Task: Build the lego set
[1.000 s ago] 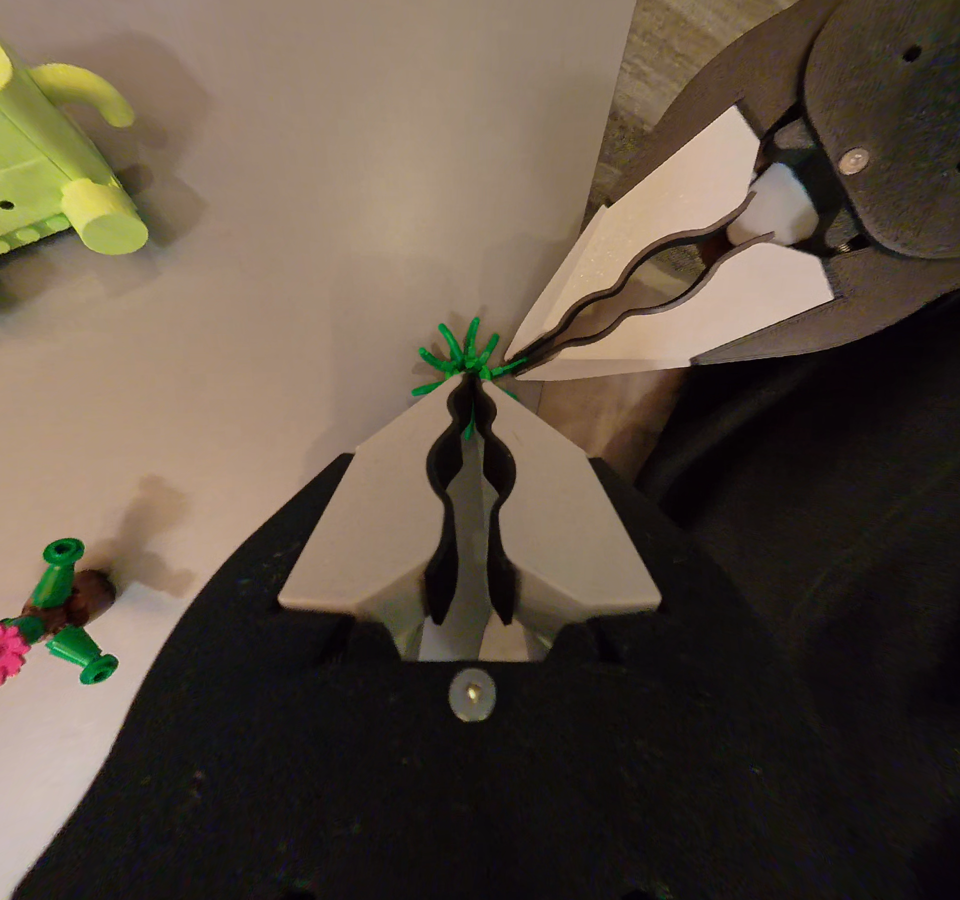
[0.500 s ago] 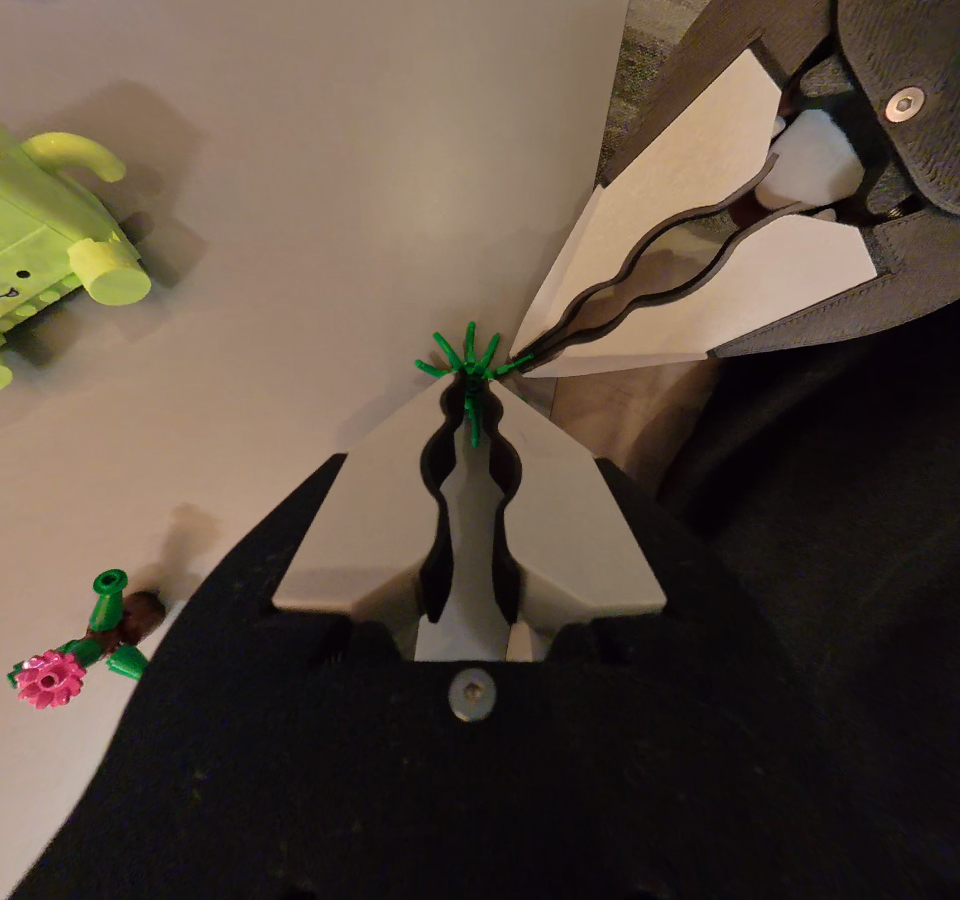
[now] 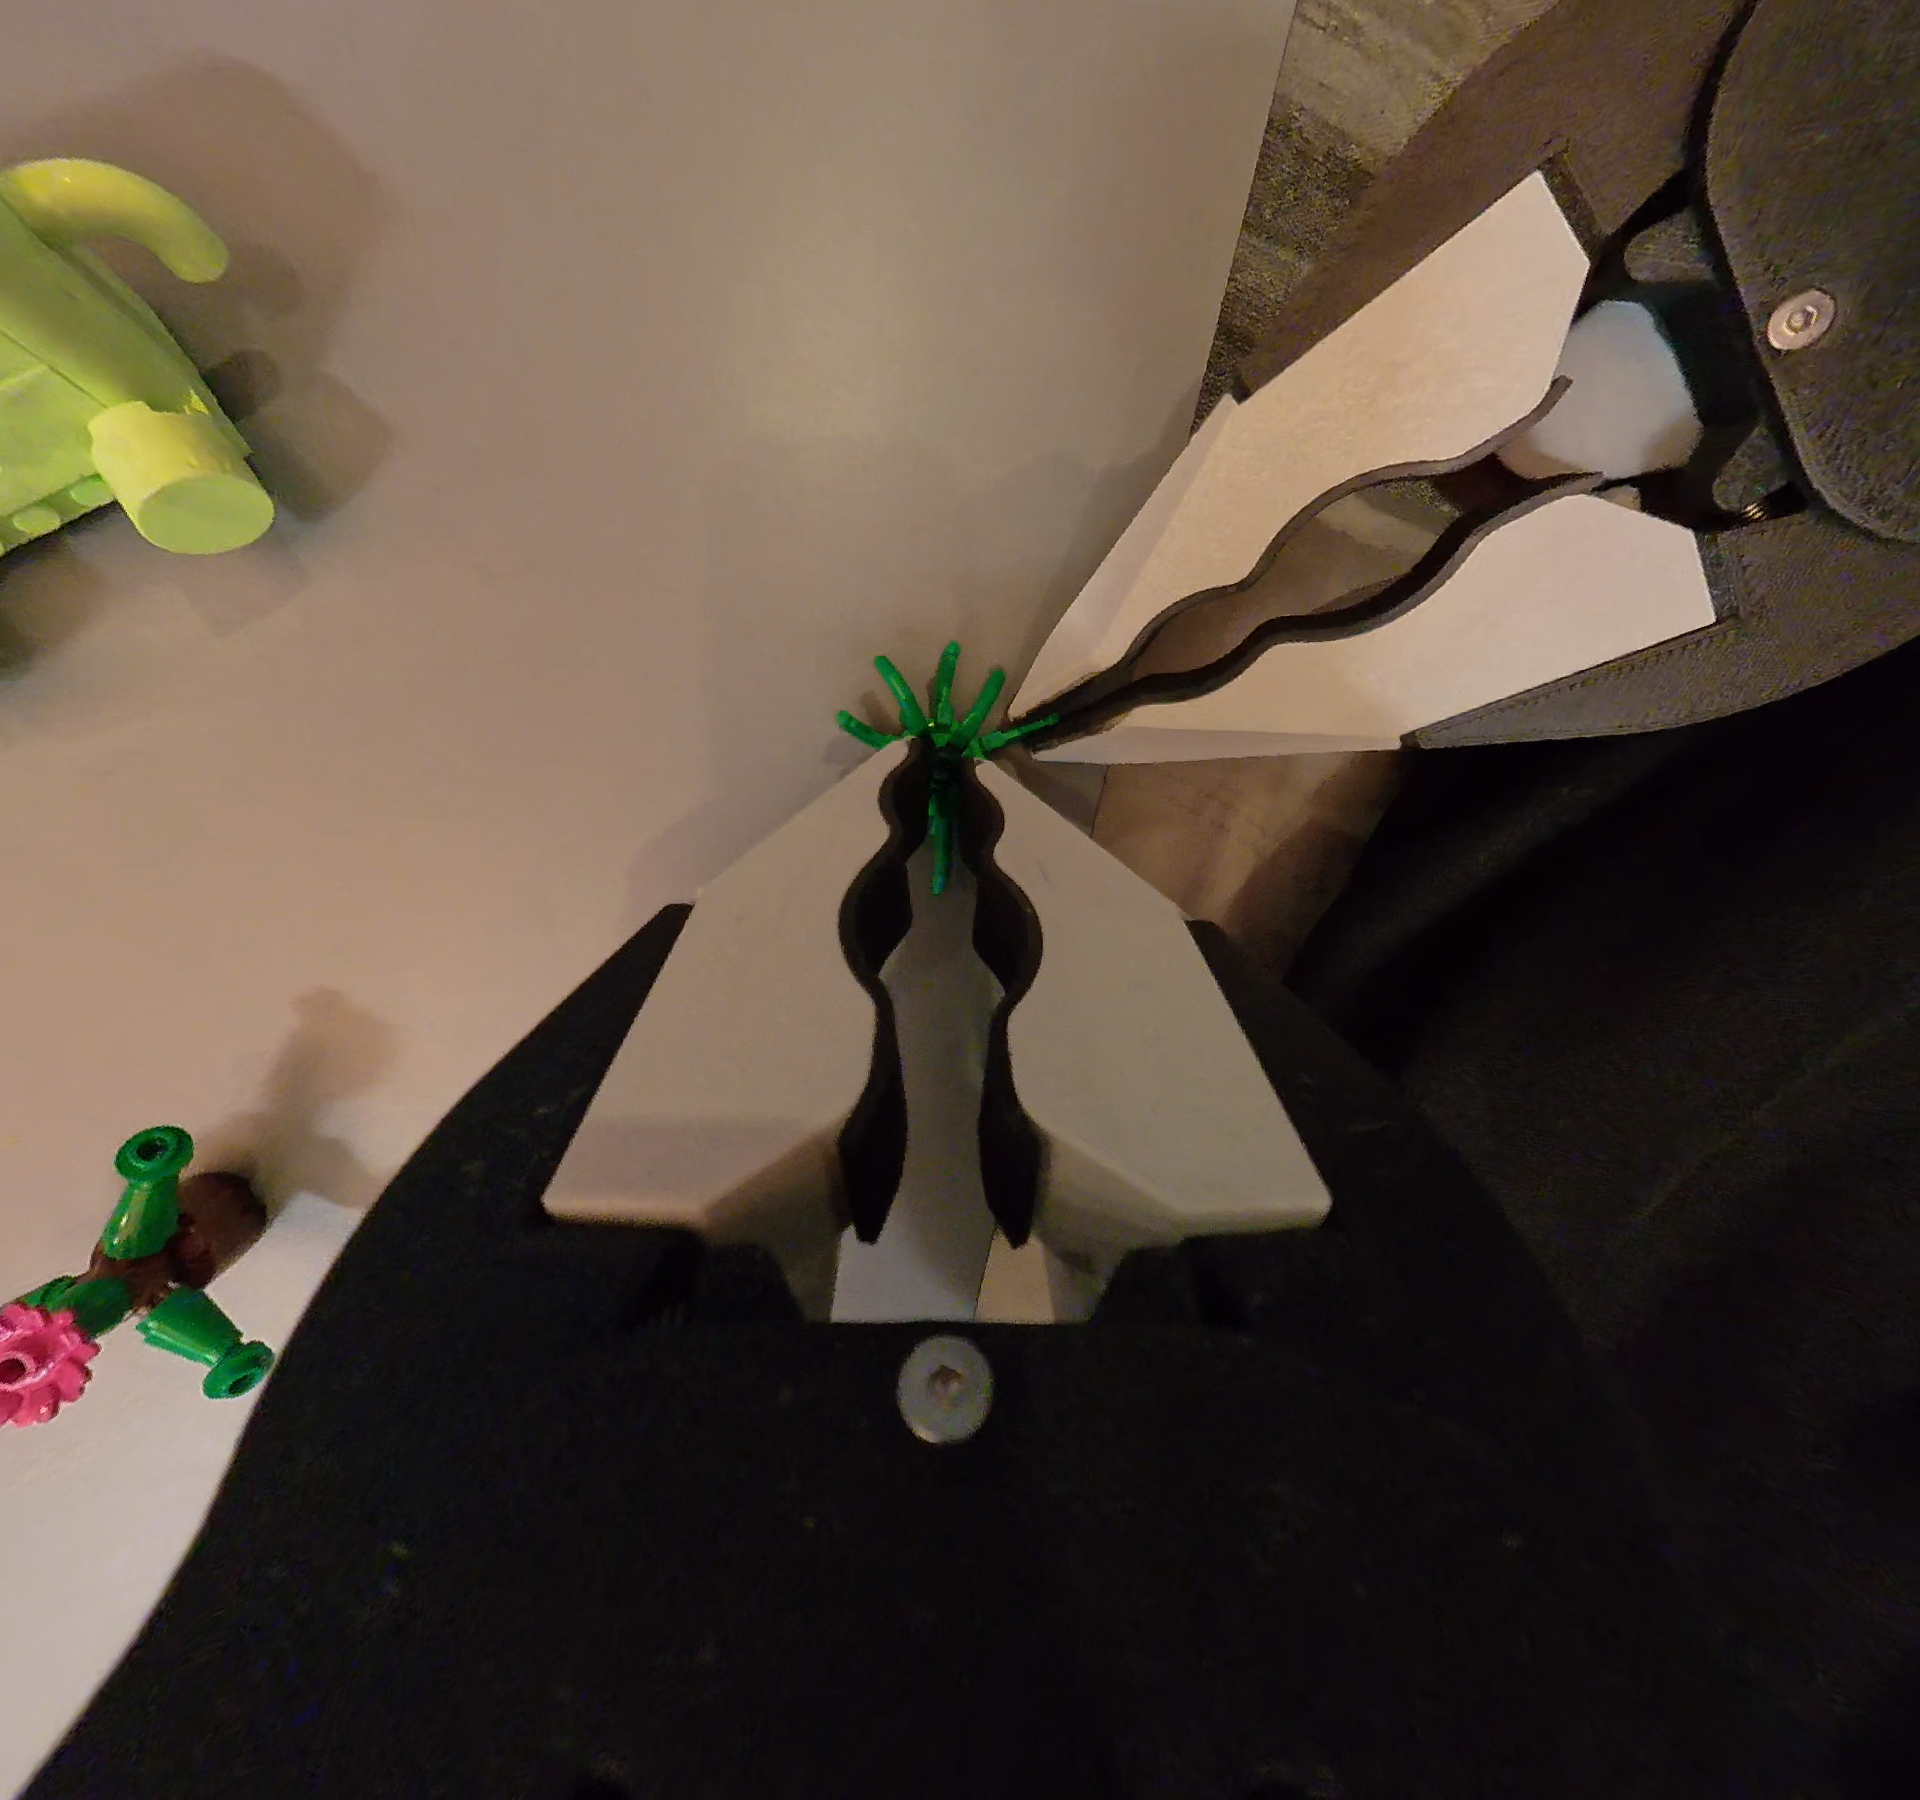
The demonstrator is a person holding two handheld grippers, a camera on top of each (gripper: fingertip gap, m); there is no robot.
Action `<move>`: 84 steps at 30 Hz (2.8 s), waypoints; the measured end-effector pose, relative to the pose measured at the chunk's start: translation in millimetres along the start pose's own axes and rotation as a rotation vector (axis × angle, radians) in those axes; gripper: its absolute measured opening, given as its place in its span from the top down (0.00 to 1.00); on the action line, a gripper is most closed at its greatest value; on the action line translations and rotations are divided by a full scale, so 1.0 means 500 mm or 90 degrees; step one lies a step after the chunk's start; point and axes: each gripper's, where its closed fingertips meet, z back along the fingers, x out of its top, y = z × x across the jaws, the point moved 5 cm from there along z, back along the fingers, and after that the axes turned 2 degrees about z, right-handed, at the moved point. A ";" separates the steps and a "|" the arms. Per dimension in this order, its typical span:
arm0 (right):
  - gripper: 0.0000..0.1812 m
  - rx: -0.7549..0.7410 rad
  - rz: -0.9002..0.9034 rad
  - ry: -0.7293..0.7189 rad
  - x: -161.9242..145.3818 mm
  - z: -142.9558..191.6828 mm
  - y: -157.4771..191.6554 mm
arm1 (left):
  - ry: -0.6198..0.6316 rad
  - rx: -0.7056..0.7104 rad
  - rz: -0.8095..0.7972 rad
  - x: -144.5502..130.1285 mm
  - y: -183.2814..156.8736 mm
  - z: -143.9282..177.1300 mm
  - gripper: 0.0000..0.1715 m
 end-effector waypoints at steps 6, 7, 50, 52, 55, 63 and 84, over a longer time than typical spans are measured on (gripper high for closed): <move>1.00 0.007 0.012 -0.014 -0.002 -0.001 -0.001 | 0.013 0.009 0.006 0.001 -0.001 -0.002 0.98; 1.00 0.010 0.006 -0.013 -0.002 0.000 -0.001 | 0.014 0.007 0.009 0.002 -0.001 -0.002 0.98; 1.00 0.132 0.123 0.022 0.002 -0.008 -0.015 | -0.032 0.047 0.010 -0.029 -0.010 0.011 0.97; 1.00 0.147 0.143 0.015 0.001 -0.007 -0.014 | -0.031 0.044 0.018 -0.029 -0.010 0.011 0.98; 0.99 0.164 0.169 0.014 0.002 -0.008 -0.015 | -0.031 0.033 0.034 -0.029 -0.008 0.012 0.98; 1.00 0.189 0.186 0.078 0.013 -0.013 -0.023 | -0.044 0.034 0.041 -0.031 -0.007 0.011 0.98; 1.00 0.312 0.240 0.249 0.047 -0.030 -0.038 | -0.098 0.024 0.056 -0.035 -0.004 0.009 0.98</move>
